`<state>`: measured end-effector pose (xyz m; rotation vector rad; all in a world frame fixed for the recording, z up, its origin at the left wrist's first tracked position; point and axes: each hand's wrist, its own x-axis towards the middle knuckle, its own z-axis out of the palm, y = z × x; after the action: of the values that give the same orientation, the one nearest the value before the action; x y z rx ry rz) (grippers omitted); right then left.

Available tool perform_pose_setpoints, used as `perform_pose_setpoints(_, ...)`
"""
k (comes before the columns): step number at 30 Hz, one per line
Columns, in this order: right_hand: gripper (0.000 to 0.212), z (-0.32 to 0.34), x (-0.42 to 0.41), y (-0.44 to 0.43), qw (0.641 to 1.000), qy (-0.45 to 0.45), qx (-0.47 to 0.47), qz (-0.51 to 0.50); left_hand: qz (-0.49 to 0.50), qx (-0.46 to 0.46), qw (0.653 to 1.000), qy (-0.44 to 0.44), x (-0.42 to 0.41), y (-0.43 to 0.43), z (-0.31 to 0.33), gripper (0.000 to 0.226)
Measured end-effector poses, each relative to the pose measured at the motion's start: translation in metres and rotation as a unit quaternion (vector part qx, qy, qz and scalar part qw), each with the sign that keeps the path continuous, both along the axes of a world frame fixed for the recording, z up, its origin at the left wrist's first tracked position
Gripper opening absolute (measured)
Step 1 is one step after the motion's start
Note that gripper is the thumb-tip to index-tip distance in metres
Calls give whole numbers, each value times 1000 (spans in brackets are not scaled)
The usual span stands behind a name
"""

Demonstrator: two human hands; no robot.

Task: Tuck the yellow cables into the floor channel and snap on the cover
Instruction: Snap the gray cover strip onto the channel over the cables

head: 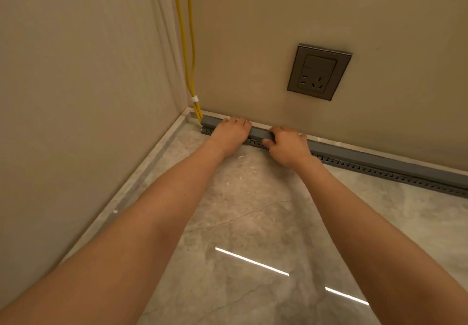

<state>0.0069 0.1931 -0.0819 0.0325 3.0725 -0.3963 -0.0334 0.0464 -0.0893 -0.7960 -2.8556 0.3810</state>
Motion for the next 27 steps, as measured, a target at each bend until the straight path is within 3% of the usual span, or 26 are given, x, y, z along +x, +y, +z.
perform_pose_setpoints(4, 37, -5, -7, -28, 999, 19, -19, 19, 2, 61, 996, -61, -4, -4, 11, 35)
perform_pose_setpoints(8, 31, -8, -12, -33, 999, 33, -19, 2, 4, 152, 976, -154, -19, -22, 22, 59)
perform_pose_setpoints(10, 29, -7, -13, -34, 999, 30, -15, 2, 15, 128, 979, -156, -27, -39, 27, 65)
perform_pose_setpoints(15, 31, -1, -20, -42, 1000, 14, 1, 16, 42, 2, 994, -97, -38, -66, 24, 35)
perform_pose_setpoints(20, 44, -1, -32, -81, 996, 9, 21, 85, 55, 10, 995, -83, -38, -70, 18, 34)
perform_pose_setpoints(27, 36, -11, -42, -107, 996, 42, 11, 81, 0, -3, 995, -104, -45, -83, 25, 42)
